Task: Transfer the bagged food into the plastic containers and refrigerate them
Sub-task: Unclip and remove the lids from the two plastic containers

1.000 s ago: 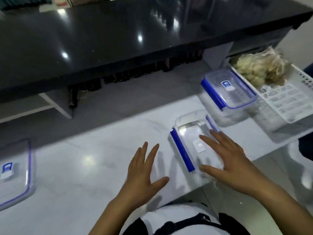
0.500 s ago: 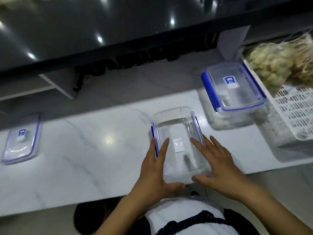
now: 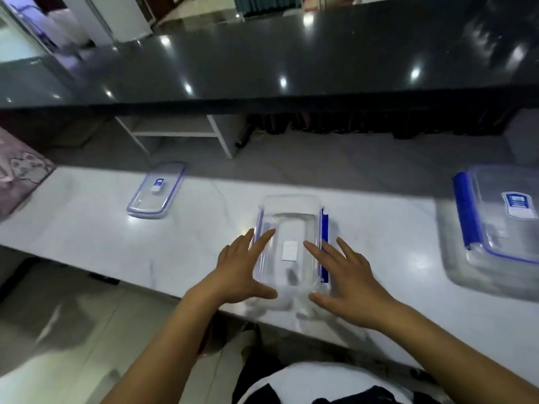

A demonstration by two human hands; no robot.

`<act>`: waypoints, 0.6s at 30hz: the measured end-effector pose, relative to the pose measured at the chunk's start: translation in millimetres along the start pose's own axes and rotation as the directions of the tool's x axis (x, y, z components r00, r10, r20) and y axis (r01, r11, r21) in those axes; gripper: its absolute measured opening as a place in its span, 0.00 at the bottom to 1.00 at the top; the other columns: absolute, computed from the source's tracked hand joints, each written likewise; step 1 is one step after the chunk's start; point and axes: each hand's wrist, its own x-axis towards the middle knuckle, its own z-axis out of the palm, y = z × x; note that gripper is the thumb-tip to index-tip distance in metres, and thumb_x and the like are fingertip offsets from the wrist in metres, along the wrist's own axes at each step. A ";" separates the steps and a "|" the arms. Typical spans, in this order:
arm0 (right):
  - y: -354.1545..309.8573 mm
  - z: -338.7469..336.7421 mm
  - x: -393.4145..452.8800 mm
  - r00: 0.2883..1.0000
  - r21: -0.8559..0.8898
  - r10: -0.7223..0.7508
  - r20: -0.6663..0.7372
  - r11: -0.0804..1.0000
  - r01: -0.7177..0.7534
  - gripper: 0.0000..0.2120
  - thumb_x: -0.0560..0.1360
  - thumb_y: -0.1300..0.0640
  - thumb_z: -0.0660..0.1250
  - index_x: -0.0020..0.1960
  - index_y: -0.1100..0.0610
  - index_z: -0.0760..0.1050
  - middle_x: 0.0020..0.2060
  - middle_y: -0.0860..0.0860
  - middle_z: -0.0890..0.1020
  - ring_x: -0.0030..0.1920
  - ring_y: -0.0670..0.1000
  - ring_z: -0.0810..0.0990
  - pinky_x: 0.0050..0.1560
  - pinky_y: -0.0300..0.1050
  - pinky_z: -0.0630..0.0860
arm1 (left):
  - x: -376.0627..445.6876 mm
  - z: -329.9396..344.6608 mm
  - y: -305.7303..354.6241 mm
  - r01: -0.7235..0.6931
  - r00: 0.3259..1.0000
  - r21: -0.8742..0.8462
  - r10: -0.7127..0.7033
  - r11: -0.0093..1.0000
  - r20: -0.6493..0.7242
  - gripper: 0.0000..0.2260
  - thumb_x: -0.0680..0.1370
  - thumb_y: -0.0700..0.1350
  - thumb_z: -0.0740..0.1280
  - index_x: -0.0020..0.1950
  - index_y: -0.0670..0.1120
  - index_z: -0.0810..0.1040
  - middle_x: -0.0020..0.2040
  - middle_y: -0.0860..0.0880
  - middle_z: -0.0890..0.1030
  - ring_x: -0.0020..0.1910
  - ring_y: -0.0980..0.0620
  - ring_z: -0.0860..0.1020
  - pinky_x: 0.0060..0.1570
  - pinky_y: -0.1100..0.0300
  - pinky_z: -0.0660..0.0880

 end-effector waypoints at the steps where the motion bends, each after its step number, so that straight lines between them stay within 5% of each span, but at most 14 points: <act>1: -2.8 -0.6 9.8 1.000 -0.027 0.006 0.002 1.000 -0.006 0.42 0.75 0.34 0.63 0.76 0.32 0.35 0.81 0.44 0.44 0.80 0.52 0.36 0.77 0.54 0.42 | 5.0 -5.5 -7.8 0.013 1.000 0.000 -0.013 1.000 0.002 0.55 0.63 0.68 0.75 0.76 0.71 0.39 0.83 0.50 0.46 0.81 0.45 0.48 0.77 0.42 0.54; 10: -17.4 -9.0 80.3 0.988 -0.120 0.136 -0.070 0.982 -0.143 0.54 0.68 0.25 0.63 0.79 0.43 0.33 0.81 0.48 0.40 0.80 0.56 0.36 0.77 0.64 0.42 | 51.5 -34.4 -36.3 -0.021 0.997 -0.218 0.006 0.976 -0.071 0.49 0.65 0.63 0.78 0.78 0.65 0.52 0.78 0.58 0.64 0.74 0.50 0.66 0.72 0.44 0.68; 18: -16.0 -18.6 109.6 0.960 -0.107 0.227 -0.166 0.963 -0.246 0.47 0.72 0.28 0.62 0.79 0.40 0.38 0.81 0.47 0.44 0.80 0.56 0.38 0.77 0.63 0.42 | 81.8 -32.3 -46.0 -0.102 0.982 -0.305 0.047 0.947 -0.183 0.44 0.71 0.62 0.75 0.80 0.61 0.53 0.80 0.56 0.61 0.76 0.48 0.64 0.74 0.41 0.63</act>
